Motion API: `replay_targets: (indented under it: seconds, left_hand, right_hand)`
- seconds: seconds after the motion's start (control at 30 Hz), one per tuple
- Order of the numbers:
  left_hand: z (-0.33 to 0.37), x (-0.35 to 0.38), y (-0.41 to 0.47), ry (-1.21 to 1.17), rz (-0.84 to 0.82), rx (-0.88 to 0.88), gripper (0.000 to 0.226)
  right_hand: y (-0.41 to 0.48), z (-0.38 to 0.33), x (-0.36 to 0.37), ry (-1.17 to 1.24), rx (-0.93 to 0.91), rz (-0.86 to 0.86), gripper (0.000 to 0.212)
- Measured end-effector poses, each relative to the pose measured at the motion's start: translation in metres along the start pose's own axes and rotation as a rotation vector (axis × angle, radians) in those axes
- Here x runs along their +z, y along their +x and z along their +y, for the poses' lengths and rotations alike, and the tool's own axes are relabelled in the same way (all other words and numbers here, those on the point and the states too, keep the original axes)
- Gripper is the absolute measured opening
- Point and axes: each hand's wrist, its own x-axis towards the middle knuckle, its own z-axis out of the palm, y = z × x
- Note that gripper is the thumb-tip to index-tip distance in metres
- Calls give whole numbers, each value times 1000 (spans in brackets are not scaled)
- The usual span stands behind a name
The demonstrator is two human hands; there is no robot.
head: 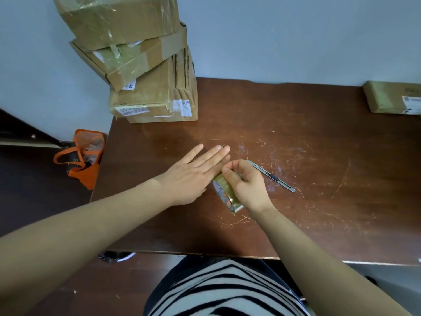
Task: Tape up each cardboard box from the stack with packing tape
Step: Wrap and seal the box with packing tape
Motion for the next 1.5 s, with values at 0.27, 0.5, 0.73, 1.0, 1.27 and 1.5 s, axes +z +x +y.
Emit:
replay_targets:
  seconds: [0.27, 0.5, 0.73, 1.0, 1.27, 1.5]
  left_hand:
    - [-9, -19, -2, -719, -173, -536, 63]
    - [-7, 24, 8, -508, -87, -639, 80]
    - [31, 52, -1, -320, -402, -646, 149]
    - [34, 56, 0, -277, -335, -674, 138]
    - [31, 50, 0, -289, -377, -641, 140]
    - [36, 34, 19, -340, -359, -544, 150]
  right_hand:
    - [-1, -25, -16, 131, -7, -133, 21]
    - [52, -37, 7, -67, -68, -109, 42]
    - [63, -27, 18, -62, -53, -166, 41]
    - [-17, -4, -24, -224, 49, -66, 14]
    - [-5, 32, -22, -289, 411, -37, 17]
    - [18, 29, -17, -206, 509, -88, 22]
